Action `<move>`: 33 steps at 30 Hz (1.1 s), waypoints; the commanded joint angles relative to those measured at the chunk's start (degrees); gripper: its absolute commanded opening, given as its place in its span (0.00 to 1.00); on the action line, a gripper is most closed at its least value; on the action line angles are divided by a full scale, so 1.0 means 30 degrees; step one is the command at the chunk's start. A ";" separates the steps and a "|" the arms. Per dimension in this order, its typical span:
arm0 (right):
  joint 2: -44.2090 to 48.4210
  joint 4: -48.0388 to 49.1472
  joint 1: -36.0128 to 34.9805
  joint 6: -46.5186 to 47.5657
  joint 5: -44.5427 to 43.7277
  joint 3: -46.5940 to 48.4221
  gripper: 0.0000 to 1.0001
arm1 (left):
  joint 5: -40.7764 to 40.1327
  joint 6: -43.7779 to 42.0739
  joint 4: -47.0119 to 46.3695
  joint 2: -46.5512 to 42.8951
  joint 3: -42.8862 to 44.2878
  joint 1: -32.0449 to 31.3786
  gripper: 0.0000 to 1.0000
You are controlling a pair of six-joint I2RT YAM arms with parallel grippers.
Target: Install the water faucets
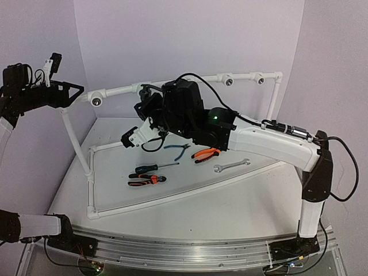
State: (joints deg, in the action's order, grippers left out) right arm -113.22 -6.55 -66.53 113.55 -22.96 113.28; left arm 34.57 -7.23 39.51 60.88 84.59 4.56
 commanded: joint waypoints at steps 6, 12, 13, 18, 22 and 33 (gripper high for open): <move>0.0376 0.6097 -0.0438 -0.8657 -0.1633 -0.1274 0.00 | 0.0947 -0.0233 -0.0918 -0.0305 -0.0184 0.0078 0.87; 0.0742 0.7540 -0.0801 -0.6386 -0.2032 -0.3706 0.18 | 0.1183 -0.0201 -0.1124 -0.0189 -0.0254 0.0065 0.87; 0.0742 0.7652 -0.0940 -0.5998 -0.2114 -0.3893 0.25 | 0.1224 -0.0204 -0.1158 -0.0167 -0.0269 0.0069 0.86; 0.1252 0.7868 -0.1458 -0.5761 -0.2307 -0.4741 0.56 | 0.1480 -0.0200 -0.1273 -0.0119 -0.0278 0.0085 0.86; 0.1946 0.7954 -0.2261 -0.5855 -0.2574 -0.5669 0.60 | 0.1637 -0.0275 -0.1353 -0.0118 -0.0278 0.0068 0.86; 0.3263 0.2897 -0.4865 -2.5726 -0.4735 -0.1523 0.71 | 0.1862 -0.0206 -0.1619 -0.0209 -0.0475 0.0065 0.85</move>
State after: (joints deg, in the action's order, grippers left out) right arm -107.33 5.78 -81.40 68.05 -29.56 99.35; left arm 39.03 -7.53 37.08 60.82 83.79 4.56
